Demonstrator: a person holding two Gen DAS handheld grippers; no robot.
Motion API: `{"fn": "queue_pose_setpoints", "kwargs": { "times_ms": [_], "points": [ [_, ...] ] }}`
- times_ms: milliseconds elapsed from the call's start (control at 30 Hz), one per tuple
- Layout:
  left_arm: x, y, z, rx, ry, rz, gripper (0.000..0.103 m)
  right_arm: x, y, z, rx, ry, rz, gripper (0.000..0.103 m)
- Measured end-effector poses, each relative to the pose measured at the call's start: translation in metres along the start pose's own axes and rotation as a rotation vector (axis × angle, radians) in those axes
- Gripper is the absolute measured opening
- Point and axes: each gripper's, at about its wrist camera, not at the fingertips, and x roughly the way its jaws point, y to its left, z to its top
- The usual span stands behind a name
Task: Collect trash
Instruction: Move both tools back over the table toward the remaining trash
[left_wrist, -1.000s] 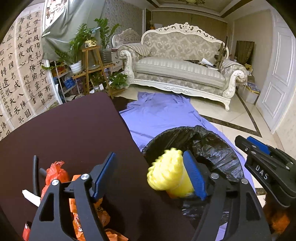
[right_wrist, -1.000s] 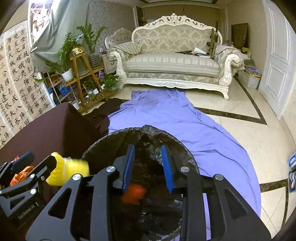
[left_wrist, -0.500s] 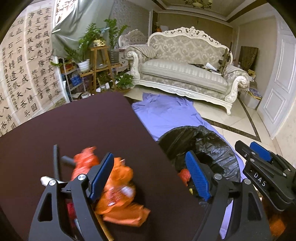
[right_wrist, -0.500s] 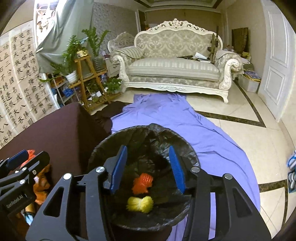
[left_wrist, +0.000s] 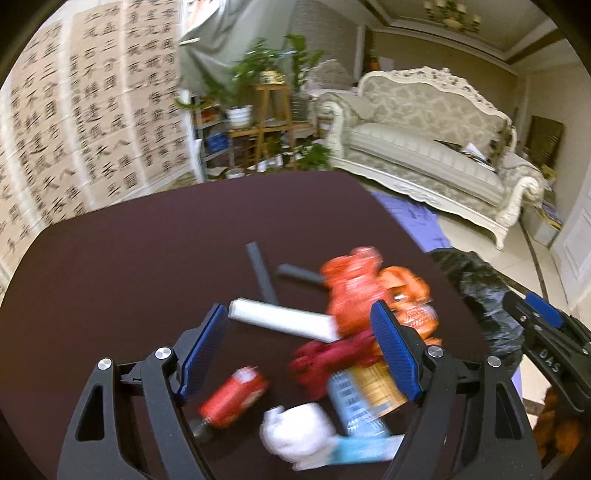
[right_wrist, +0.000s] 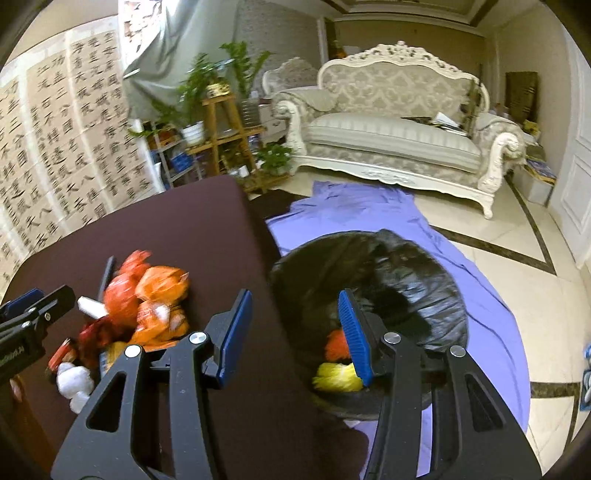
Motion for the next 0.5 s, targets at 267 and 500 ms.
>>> {"fn": "queue_pose_setpoints", "kwargs": {
  "times_ms": [267, 500],
  "points": [
    [-0.010, 0.035, -0.028, -0.034, 0.035, 0.054, 0.077, -0.010, 0.034, -0.022, -0.061, 0.036, 0.059, 0.047],
    [-0.020, 0.047, -0.044, -0.052, 0.046, 0.071, 0.077, -0.014, 0.055, -0.048, -0.109, 0.091, 0.086, 0.047]
  ]
}}
